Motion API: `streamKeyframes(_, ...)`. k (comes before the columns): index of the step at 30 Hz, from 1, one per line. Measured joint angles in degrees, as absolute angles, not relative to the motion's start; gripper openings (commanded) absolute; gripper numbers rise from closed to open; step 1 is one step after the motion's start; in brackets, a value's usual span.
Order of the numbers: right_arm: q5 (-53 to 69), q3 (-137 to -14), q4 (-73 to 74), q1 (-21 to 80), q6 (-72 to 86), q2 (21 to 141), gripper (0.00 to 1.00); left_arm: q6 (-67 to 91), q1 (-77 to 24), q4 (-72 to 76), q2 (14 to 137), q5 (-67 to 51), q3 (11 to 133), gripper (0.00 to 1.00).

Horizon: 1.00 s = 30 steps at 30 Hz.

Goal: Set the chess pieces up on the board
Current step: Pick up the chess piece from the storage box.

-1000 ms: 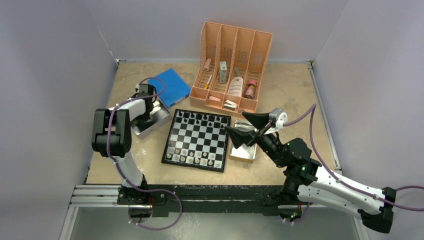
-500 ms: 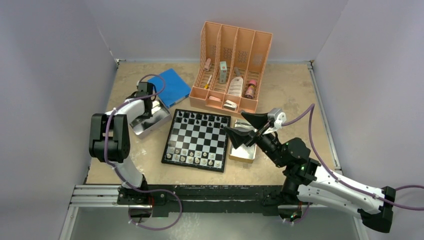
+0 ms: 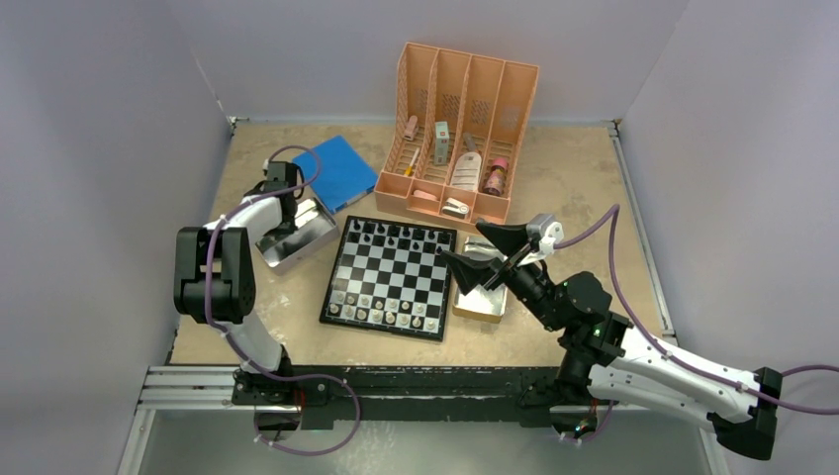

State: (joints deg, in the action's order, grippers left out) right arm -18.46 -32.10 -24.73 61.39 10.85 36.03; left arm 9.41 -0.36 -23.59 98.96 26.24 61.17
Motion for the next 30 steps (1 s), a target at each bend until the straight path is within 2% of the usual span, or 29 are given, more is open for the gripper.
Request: streamKeyframes(30,-18.5,-32.1,-24.7,61.4,10.8,34.9,0.99,11.0,2.2,-21.0,102.0,23.8,60.9,0.24)
